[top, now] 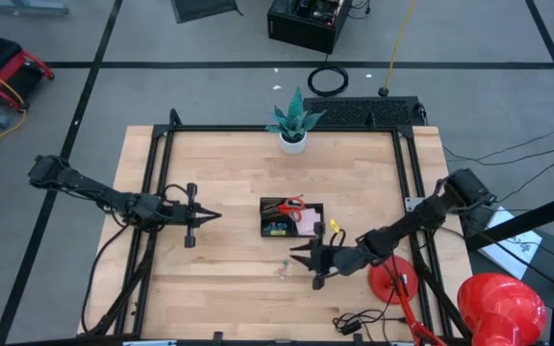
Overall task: Pick and place office supplies into organizer
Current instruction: Put the yellow binder clip into the desk organizer
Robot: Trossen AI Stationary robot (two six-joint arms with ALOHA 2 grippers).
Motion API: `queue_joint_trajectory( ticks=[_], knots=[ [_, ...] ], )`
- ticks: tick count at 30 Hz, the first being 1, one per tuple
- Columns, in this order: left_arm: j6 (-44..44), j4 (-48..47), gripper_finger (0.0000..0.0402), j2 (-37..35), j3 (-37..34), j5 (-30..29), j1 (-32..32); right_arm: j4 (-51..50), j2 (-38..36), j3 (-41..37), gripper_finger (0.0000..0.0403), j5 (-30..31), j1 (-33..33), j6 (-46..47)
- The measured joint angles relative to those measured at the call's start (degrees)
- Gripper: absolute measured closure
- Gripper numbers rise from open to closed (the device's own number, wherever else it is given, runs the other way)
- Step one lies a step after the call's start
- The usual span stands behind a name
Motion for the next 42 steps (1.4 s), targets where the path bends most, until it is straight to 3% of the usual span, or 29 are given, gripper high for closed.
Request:
queue_joint_trajectory(
  ticks=[17, 26, 32, 34, 42],
  knots=[
    [-0.7, 0.7, 0.0396, 0.0, 0.0, -2.0, 0.0, 0.9, 0.8, 0.0, 0.0338, -7.8, -1.1, 2.3],
    [-0.5, 0.7, 0.0396, 0.0, 0.0, -2.0, 0.0, 1.4, 0.8, 0.0, 0.0338, -8.9, -4.9, 2.5],
    [-0.6, 0.8, 0.0396, 0.0, 0.0, -2.0, 0.0, 3.4, 4.9, 0.8, 0.0340, -8.8, -7.3, -2.9],
    [-0.5, 0.8, 0.0396, 0.0, 0.0, -2.0, 0.0, 2.0, 7.1, 1.9, 0.0340, -6.0, -7.4, -6.1],
    [-0.3, 0.3, 0.0396, 0.0, 0.0, -2.0, 0.0, 1.8, 14.9, 8.2, 0.0341, 14.3, -4.6, -20.3]
  ],
)
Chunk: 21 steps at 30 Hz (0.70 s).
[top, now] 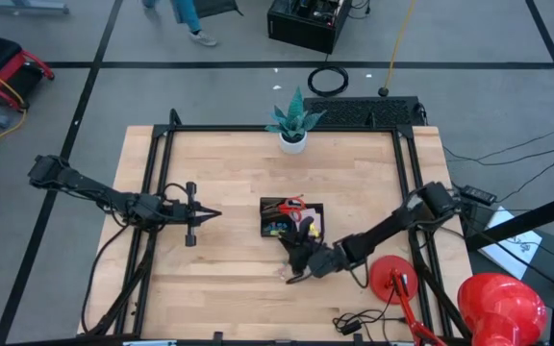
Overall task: Pick and place office supplies into organizer
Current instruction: Put the yellow binder clip into the desk organizer
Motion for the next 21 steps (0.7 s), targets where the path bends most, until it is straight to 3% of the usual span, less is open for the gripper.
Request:
queue_joint_trajectory(
  ticks=[4, 10, 21],
  knots=[
    [-0.1, 0.0, 0.0396, 0.0, 0.0, 0.0, 0.0, 0.1, 2.8, 3.4, 0.0341, 6.8, 1.1, -7.4],
    [-0.5, 0.0, 0.0396, 0.0, 0.0, 0.0, 0.0, -0.8, 5.9, 6.2, 0.0341, 8.4, 0.9, -10.3],
    [-0.5, -0.2, 0.0396, 0.0, 0.0, 0.0, 0.0, -18.6, 6.8, 13.5, 0.0342, 7.8, -1.3, -1.8]
  ],
)
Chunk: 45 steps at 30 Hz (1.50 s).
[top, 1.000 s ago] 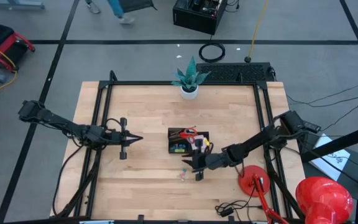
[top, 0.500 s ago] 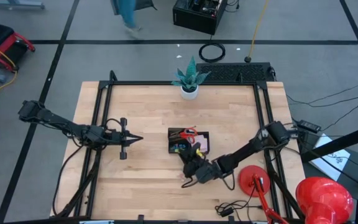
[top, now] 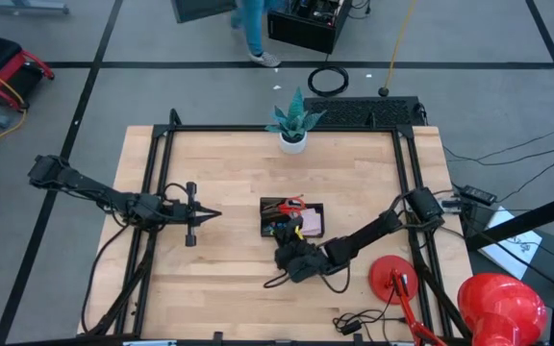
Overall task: Pick and place office supplies into organizer
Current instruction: Put the yellow binder clip into the desk organizer, then put the pink binder clip into the desk organizer
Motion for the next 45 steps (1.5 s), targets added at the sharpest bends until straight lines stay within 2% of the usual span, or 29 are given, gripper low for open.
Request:
queue_joint_trajectory(
  ticks=[8, 14, 21, 37, 41, 45],
  knots=[
    [-0.2, -0.2, 0.0396, 0.0, 0.0, 0.0, 0.0, -8.8, 0.0, 2.0, 0.0342, -1.8, -1.1, 7.8],
    [-0.3, -0.2, 0.0396, 0.0, 0.0, 0.0, 0.0, -17.4, 0.0, 4.7, 0.0342, -7.3, -2.4, 15.2],
    [-0.4, -0.2, 0.0396, 0.0, 0.0, 0.0, 0.0, -20.7, -0.1, 4.9, 0.0339, -10.1, -3.7, 19.3],
    [-0.6, -0.9, 0.0396, 0.0, 0.0, 0.0, 0.0, -19.3, -0.1, 4.8, 0.0278, -9.1, -3.6, 18.1],
    [-0.6, -0.9, 0.0396, 0.0, 0.0, 0.0, 0.0, -17.7, -0.4, 4.8, 0.0281, -6.0, -2.5, 14.0],
    [-1.0, -0.9, 0.0396, 0.0, 0.0, 0.0, 0.0, -12.6, -1.8, 4.7, 0.0280, 0.5, -0.7, 6.9]
  ],
)
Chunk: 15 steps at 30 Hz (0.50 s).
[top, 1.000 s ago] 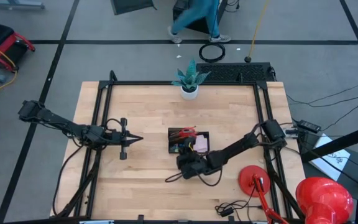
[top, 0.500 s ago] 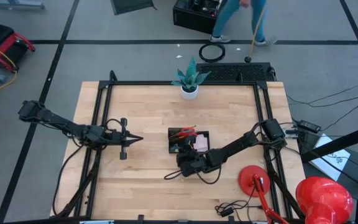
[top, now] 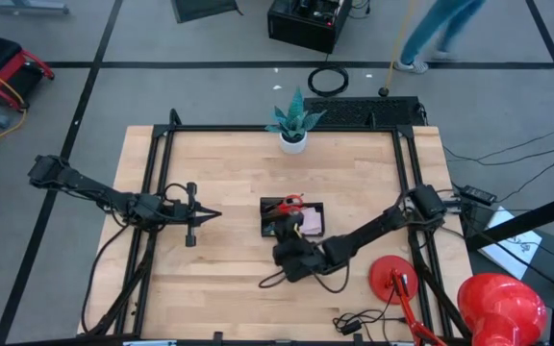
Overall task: Pick and place office supplies into organizer
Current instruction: Put the pink binder clip into the desk organizer
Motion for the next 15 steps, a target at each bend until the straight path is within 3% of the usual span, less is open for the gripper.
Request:
queue_joint_trajectory(
  ticks=[7, 11, 15],
  knots=[
    [-0.2, -0.2, 0.0396, 0.0, 0.0, 0.0, 0.0, 4.4, -4.4, 0.0, 0.0283, 12.4, 4.8, -10.3],
    [-0.5, -0.4, 0.0396, 0.0, 0.0, 0.0, 0.0, 2.0, -9.5, -0.1, 0.0301, 9.9, 8.4, -6.2],
    [-0.4, -0.6, 0.0396, 0.0, 0.0, 0.3, 0.0, -0.4, -16.0, -2.9, 0.0333, -0.2, 11.4, 0.5]
  ],
)
